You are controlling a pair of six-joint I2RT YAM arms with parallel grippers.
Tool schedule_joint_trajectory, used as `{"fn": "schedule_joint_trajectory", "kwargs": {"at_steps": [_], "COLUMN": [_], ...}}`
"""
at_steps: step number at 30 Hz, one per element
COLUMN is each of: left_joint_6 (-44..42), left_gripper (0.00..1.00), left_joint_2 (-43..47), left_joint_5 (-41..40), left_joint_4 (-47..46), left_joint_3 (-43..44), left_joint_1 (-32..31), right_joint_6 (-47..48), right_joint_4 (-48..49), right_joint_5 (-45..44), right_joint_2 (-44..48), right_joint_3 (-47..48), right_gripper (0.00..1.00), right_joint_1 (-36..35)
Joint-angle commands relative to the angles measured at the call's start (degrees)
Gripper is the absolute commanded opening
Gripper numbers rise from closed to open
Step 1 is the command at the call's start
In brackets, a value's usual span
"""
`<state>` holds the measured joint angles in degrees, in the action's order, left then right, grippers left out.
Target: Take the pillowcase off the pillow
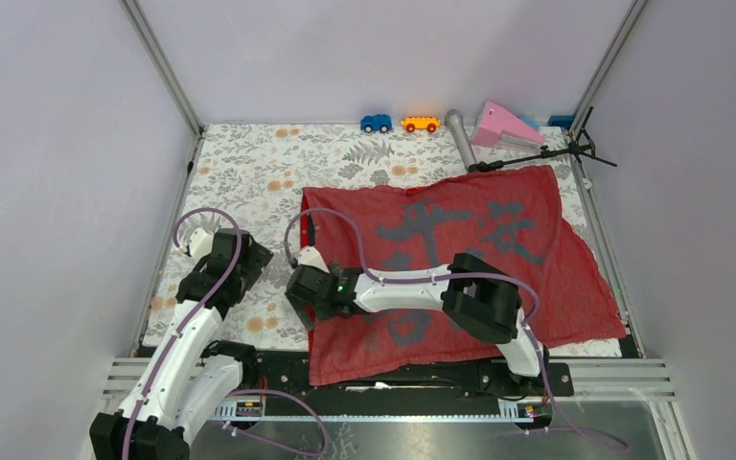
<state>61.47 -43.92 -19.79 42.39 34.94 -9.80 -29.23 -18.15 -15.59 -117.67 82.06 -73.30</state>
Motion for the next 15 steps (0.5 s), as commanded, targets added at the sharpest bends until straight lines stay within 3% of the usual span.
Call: {"fn": "schedule_joint_trajectory", "kwargs": {"at_steps": [1, 10, 15], "left_joint_6": [0.33, -0.22, -1.11], "left_gripper": [0.85, 0.85, 0.85], "left_joint_2": [0.86, 1.05, 0.69], "left_joint_5": [-1.79, -1.60, -0.66], "left_joint_4": [-0.64, -1.20, -1.63], "left_joint_3": [0.23, 0.21, 0.28], "left_joint_1": [0.05, 0.05, 0.05], "right_joint_6": [2.20, 2.38, 2.28], "right_joint_4": [-3.82, -4.22, -4.18], "right_joint_5": [-5.91, -9.31, -10.79], "right_joint_2": [-2.83, -1.54, -0.04], "right_joint_3": [5.58, 3.23, 3.01], "right_gripper": [0.91, 0.32, 0.11], "right_joint_1": [-0.89, -0.91, -0.89]}}
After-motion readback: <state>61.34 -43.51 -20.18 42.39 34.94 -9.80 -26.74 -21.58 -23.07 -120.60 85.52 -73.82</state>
